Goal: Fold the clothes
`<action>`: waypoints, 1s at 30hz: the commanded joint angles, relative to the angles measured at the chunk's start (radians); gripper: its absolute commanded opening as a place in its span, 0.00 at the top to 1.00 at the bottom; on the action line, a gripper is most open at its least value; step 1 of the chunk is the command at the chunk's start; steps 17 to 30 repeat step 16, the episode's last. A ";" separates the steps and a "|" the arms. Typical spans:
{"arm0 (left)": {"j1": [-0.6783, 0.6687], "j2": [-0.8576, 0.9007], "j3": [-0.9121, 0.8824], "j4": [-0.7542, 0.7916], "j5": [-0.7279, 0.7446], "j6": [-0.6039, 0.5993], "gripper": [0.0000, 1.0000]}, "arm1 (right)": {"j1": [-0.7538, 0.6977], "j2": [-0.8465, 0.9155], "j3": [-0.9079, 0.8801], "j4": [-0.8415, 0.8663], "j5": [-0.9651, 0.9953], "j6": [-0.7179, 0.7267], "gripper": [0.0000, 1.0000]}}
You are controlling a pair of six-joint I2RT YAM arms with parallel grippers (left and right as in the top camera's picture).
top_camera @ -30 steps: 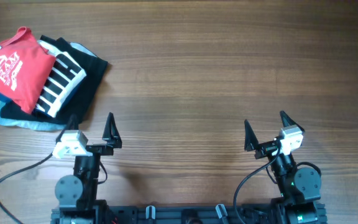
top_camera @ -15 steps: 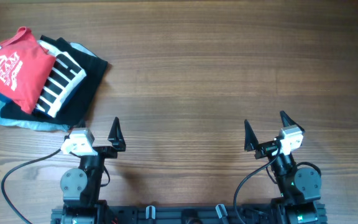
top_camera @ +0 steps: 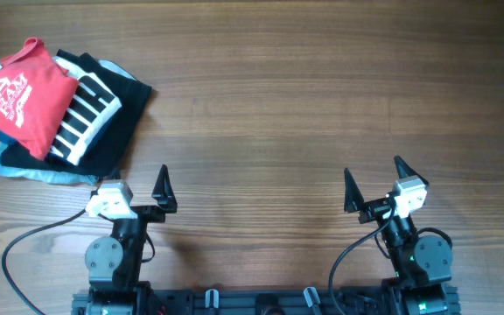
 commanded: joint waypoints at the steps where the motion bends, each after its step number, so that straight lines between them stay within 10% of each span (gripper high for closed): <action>1: -0.005 -0.009 -0.005 -0.004 0.005 -0.002 0.00 | -0.005 -0.009 -0.001 0.006 -0.016 0.015 0.01; 30: -0.005 -0.009 -0.005 -0.004 0.005 -0.002 0.00 | -0.005 -0.009 -0.001 0.006 -0.016 0.015 0.00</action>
